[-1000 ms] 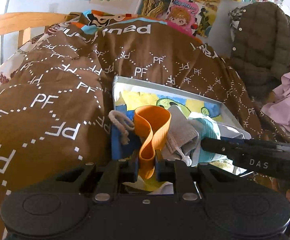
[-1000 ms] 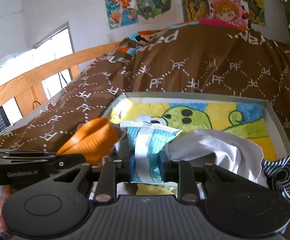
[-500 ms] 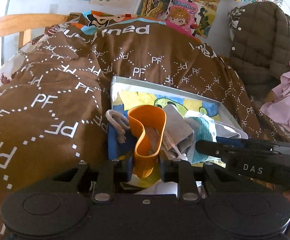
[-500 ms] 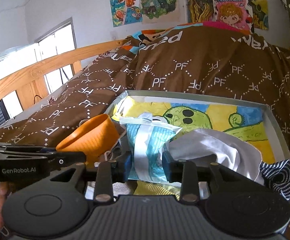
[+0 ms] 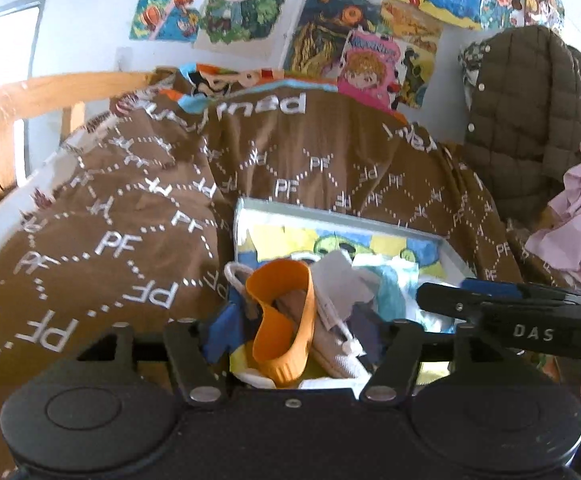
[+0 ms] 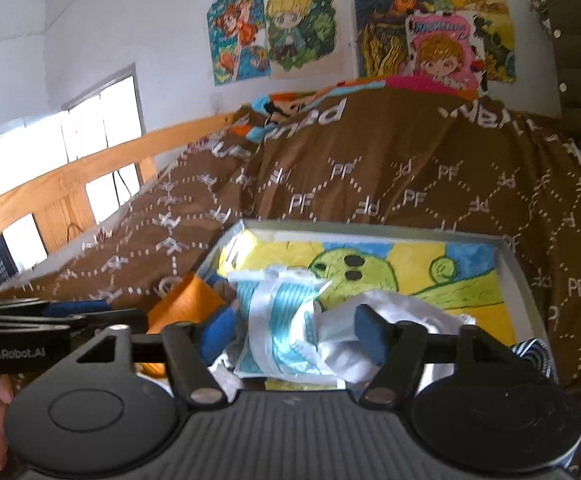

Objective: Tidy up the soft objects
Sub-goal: 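Lift both open tools up away from the tray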

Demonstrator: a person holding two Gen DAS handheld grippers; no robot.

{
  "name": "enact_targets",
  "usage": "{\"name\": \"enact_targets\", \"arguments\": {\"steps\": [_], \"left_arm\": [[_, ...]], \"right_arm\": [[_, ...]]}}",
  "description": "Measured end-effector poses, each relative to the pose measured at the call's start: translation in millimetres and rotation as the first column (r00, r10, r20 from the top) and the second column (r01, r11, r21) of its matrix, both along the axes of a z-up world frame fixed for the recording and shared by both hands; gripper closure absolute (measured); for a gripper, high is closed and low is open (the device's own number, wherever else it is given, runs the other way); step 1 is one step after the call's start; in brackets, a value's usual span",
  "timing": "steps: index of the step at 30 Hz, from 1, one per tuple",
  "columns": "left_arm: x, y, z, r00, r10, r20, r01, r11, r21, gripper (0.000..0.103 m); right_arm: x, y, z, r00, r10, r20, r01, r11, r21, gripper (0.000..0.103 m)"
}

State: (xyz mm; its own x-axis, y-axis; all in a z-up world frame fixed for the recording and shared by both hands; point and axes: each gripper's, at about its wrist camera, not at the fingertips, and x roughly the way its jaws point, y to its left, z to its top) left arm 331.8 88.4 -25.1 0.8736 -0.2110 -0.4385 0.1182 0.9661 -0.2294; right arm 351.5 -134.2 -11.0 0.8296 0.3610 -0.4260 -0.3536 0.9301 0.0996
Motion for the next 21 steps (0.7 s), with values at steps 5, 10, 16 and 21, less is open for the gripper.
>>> {"name": "enact_targets", "arguments": {"steps": [5, 10, 16, 21], "left_arm": [[-26, -2, 20, 0.995, 0.052, 0.081, -0.053, 0.998, 0.018, 0.018], [-56, -6, 46, 0.983, 0.083, 0.163, -0.086, 0.996, 0.007, 0.008], [-95, -11, 74, 0.96, 0.103, 0.262, -0.106, 0.994, -0.004, 0.003], [-125, -18, 91, 0.942, 0.12, 0.315, -0.118, 0.993, -0.023, 0.001]], "right_arm": [[-22, -8, 25, 0.998, -0.013, 0.055, 0.01, 0.999, 0.05, 0.012], [-51, -18, 50, 0.993, -0.034, 0.11, 0.024, 0.995, 0.097, 0.002], [-91, -26, 74, 0.981, -0.059, 0.187, 0.04, 0.994, 0.106, 0.0], [-120, -33, 85, 0.976, -0.08, 0.203, 0.052, 0.989, 0.14, 0.0]]}}
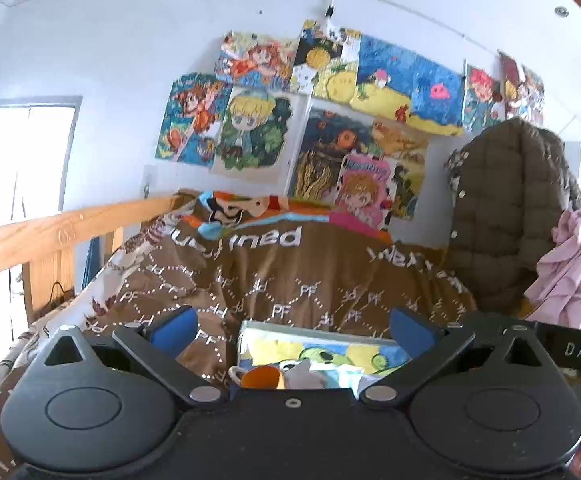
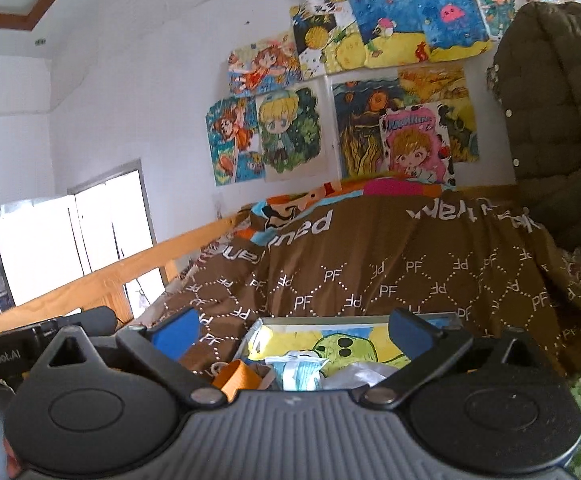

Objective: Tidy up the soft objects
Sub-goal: 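Lift both open tools up away from the tray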

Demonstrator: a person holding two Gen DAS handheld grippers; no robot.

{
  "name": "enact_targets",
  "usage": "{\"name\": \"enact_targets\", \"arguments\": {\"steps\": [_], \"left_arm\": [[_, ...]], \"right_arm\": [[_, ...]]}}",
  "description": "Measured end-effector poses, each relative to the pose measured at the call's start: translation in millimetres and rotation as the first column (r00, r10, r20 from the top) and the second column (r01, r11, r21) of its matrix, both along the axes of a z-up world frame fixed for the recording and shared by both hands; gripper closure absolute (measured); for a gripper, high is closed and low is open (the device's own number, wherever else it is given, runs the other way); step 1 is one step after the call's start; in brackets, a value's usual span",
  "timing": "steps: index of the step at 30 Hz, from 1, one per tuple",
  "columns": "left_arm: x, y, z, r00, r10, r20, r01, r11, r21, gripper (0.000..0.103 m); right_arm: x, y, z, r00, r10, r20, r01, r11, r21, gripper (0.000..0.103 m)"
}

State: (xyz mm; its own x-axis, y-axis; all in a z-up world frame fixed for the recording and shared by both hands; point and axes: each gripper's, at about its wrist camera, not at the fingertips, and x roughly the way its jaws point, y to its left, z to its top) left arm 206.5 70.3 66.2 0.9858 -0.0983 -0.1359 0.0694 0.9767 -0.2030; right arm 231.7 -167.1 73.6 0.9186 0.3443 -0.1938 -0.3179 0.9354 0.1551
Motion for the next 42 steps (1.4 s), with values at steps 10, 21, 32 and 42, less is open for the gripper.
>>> {"name": "enact_targets", "arguments": {"steps": [10, 21, 32, 42], "left_arm": [[-51, -13, 6, 0.999, 0.002, 0.045, -0.002, 1.0, -0.014, 0.001], [-88, -28, -8, 1.0, 0.011, 0.0, -0.011, 1.0, 0.011, 0.001], [-122, -38, -26, 0.996, 0.04, -0.078, -0.038, 0.999, 0.034, 0.001], [-142, -51, -42, 0.985, 0.094, -0.146, -0.076, 0.99, 0.122, 0.001]], "right_arm": [[-60, -13, 3, 0.998, -0.044, 0.033, 0.045, 0.998, -0.042, 0.0], [-102, -32, -3, 0.998, -0.059, 0.021, 0.059, 0.998, -0.025, 0.0], [-128, -45, -19, 0.997, -0.074, -0.026, 0.073, 0.997, -0.032, 0.0], [-142, -45, -45, 0.987, -0.1, -0.128, 0.084, 0.989, -0.125, 0.0]]}}
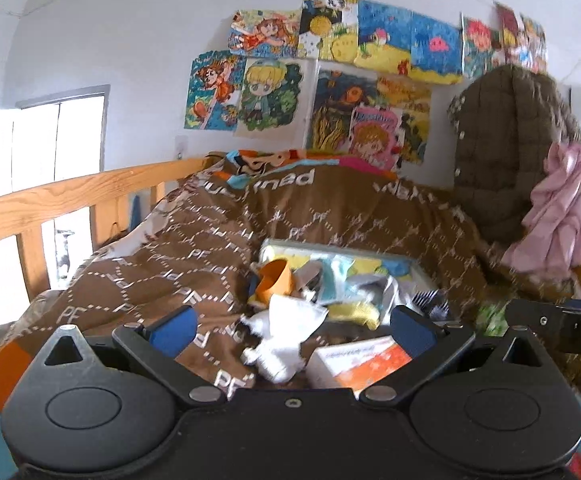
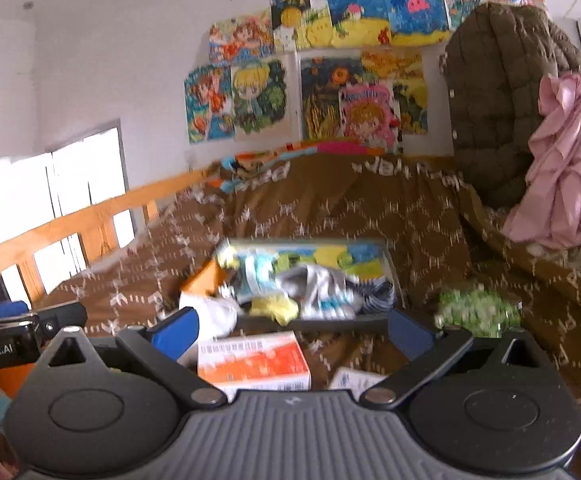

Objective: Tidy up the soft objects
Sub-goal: 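Lift both open tools up away from the tray, then move both tools toward the white tissue cloth beside the tray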

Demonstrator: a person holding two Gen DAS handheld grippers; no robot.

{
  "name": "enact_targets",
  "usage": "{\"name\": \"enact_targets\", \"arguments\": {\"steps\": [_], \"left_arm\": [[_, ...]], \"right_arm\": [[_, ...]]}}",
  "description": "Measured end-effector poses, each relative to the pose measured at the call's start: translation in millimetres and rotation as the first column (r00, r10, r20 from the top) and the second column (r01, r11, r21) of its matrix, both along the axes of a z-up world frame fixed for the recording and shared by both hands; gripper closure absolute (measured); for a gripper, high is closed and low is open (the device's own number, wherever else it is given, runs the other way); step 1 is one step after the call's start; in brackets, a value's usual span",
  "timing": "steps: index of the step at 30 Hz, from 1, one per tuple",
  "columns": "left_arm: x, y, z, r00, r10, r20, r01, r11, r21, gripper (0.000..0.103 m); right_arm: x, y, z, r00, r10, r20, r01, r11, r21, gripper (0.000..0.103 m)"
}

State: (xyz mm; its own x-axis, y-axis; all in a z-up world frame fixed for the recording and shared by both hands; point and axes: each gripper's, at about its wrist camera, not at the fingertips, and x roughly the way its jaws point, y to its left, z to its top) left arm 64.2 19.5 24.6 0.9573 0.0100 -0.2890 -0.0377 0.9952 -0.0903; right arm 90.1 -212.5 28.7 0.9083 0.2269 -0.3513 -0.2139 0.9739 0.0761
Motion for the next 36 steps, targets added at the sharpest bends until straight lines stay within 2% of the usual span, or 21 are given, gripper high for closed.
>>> {"name": "enact_targets", "arguments": {"steps": [8, 13, 17, 27, 30, 36], "left_arm": [[-2, -4, -7, 0.998, -0.009, -0.069, 0.011, 1.0, 0.027, 0.001], [4, -7, -13, 0.992, -0.005, -0.124, 0.013, 0.998, 0.065, 0.001], [9, -6, -16, 0.986, 0.01, -0.165, 0.0, 0.998, 0.065, 0.001], [33, 10, -29, 0.947, 0.091, -0.309, -0.083, 0.996, 0.041, 0.001], [43, 13, -31, 0.935, 0.079, -0.345, -0.066, 0.997, 0.048, 0.001], [66, 14, -30, 0.925, 0.036, -0.377, 0.012, 0.992, 0.125, 0.001]], "right_arm": [[-6, 4, -21, 0.995, 0.003, -0.1, -0.008, 0.999, -0.049, 0.0], [-5, 10, -26, 0.992, 0.016, -0.123, -0.026, 0.996, -0.082, 0.0], [-3, 13, -30, 0.99, 0.026, -0.142, -0.041, 0.994, -0.105, 0.0], [4, 17, -37, 0.985, 0.05, -0.165, -0.071, 0.99, -0.12, 0.0], [7, 19, -38, 0.985, 0.048, -0.167, -0.069, 0.99, -0.123, 0.0], [17, 18, -41, 0.984, 0.037, -0.171, -0.058, 0.991, -0.122, 0.0]]}}
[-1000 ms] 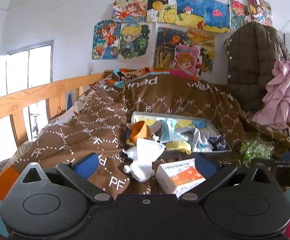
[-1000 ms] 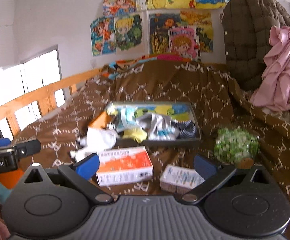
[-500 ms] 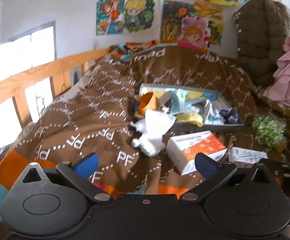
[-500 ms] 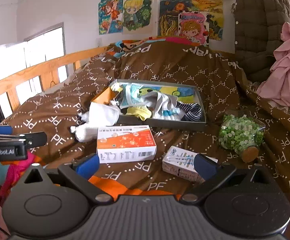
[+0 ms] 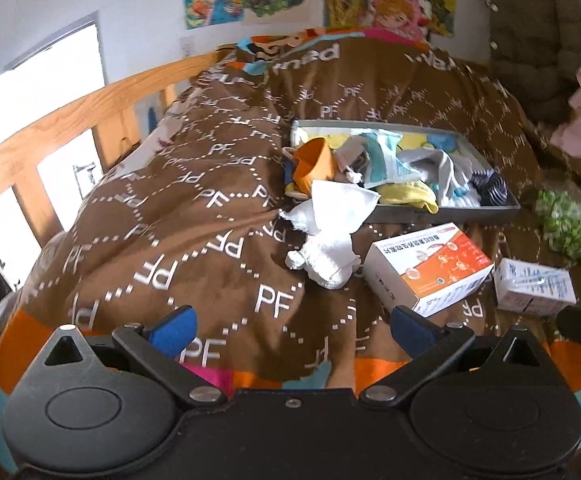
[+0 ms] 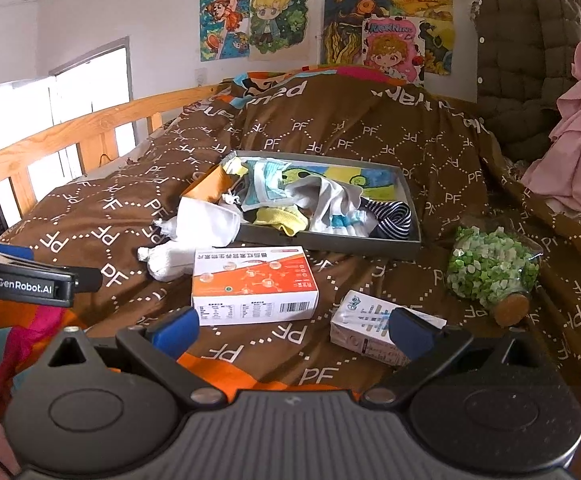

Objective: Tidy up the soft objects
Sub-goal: 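Move both tools toward the white tissue cloth beside the tray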

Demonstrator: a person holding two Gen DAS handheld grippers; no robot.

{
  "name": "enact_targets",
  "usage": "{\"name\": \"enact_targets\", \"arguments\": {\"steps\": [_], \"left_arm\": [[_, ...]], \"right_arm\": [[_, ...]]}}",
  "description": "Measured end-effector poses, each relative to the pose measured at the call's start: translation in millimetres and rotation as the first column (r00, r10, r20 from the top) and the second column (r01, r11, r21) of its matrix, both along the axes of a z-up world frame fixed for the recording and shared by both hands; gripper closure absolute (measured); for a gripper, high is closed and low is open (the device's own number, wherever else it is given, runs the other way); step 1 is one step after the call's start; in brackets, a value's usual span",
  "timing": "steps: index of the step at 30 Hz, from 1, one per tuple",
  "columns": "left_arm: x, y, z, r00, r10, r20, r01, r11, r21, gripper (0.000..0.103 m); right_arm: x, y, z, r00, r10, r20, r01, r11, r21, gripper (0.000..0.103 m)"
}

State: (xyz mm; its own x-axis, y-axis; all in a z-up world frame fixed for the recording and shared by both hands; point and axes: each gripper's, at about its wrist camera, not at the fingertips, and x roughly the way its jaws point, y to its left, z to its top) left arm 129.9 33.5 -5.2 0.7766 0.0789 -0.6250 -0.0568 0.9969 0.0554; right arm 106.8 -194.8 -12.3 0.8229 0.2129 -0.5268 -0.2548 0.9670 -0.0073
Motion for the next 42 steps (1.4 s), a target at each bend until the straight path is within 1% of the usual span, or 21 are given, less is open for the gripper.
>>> {"name": "enact_targets", "arguments": {"steps": [5, 8, 11, 13, 17, 19, 21, 24, 26, 30, 32, 34, 37, 39, 42], "left_arm": [[20, -2, -2, 0.992, -0.112, -0.05, 0.114, 0.992, 0.049, 0.001], [33, -1, -4, 0.98, -0.182, -0.082, 0.189, 0.978, 0.087, 0.001], [45, 3, -8, 0.963, -0.25, -0.095, 0.261, 0.957, 0.124, 0.001], [51, 6, -11, 0.952, -0.29, -0.097, 0.301, 0.943, 0.142, 0.001], [62, 13, -19, 0.945, -0.321, -0.066, 0.327, 0.933, 0.149, 0.001], [68, 15, -22, 0.94, -0.337, -0.052, 0.34, 0.925, 0.168, 0.001], [72, 15, -24, 0.931, -0.363, -0.042, 0.364, 0.911, 0.195, 0.001], [77, 18, -28, 0.918, -0.395, -0.031, 0.392, 0.896, 0.21, 0.001], [84, 20, -33, 0.913, -0.405, -0.038, 0.405, 0.895, 0.19, 0.001], [97, 26, -41, 0.9, -0.436, -0.028, 0.436, 0.892, 0.12, 0.001], [103, 30, -45, 0.89, -0.455, -0.032, 0.456, 0.887, 0.067, 0.002], [109, 33, -51, 0.88, -0.473, -0.041, 0.474, 0.881, 0.015, 0.003], [117, 37, -59, 0.873, -0.484, -0.058, 0.483, 0.875, -0.041, 0.006], [122, 41, -62, 0.873, -0.483, -0.061, 0.479, 0.875, -0.073, 0.007], [128, 50, -64, 0.881, -0.469, -0.061, 0.456, 0.876, -0.157, 0.009]], "right_arm": [[3, 0, -2, 1.0, 0.001, -0.003, -0.001, 1.0, 0.013, 0.0], [9, 0, -5, 1.0, -0.004, -0.006, 0.004, 1.0, 0.024, 0.0], [19, 0, -5, 1.0, -0.003, -0.012, 0.004, 0.999, 0.051, 0.0], [28, 3, -3, 1.0, 0.007, -0.002, -0.007, 0.999, 0.052, 0.0], [60, 19, 4, 0.997, 0.055, 0.054, -0.057, 0.998, 0.028, 0.0], [76, 27, 6, 0.995, 0.077, 0.065, -0.08, 0.996, 0.03, 0.0], [89, 34, 6, 0.993, 0.099, 0.065, -0.102, 0.994, 0.039, 0.0], [108, 45, 0, 0.989, 0.145, 0.04, -0.147, 0.988, 0.052, 0.0], [119, 55, -6, 0.984, 0.177, 0.016, -0.177, 0.983, 0.044, 0.0], [141, 73, -13, 0.973, 0.23, -0.004, -0.23, 0.973, 0.034, 0.0], [154, 77, -14, 0.97, 0.244, -0.019, -0.242, 0.968, 0.063, 0.0], [169, 78, -16, 0.966, 0.255, -0.046, -0.249, 0.962, 0.114, 0.0], [188, 80, -20, 0.958, 0.275, -0.081, -0.258, 0.95, 0.175, 0.0], [199, 84, -25, 0.952, 0.285, -0.109, -0.261, 0.945, 0.195, 0.0], [210, 87, -34, 0.942, 0.298, -0.156, -0.257, 0.937, 0.235, 0.0]]}}
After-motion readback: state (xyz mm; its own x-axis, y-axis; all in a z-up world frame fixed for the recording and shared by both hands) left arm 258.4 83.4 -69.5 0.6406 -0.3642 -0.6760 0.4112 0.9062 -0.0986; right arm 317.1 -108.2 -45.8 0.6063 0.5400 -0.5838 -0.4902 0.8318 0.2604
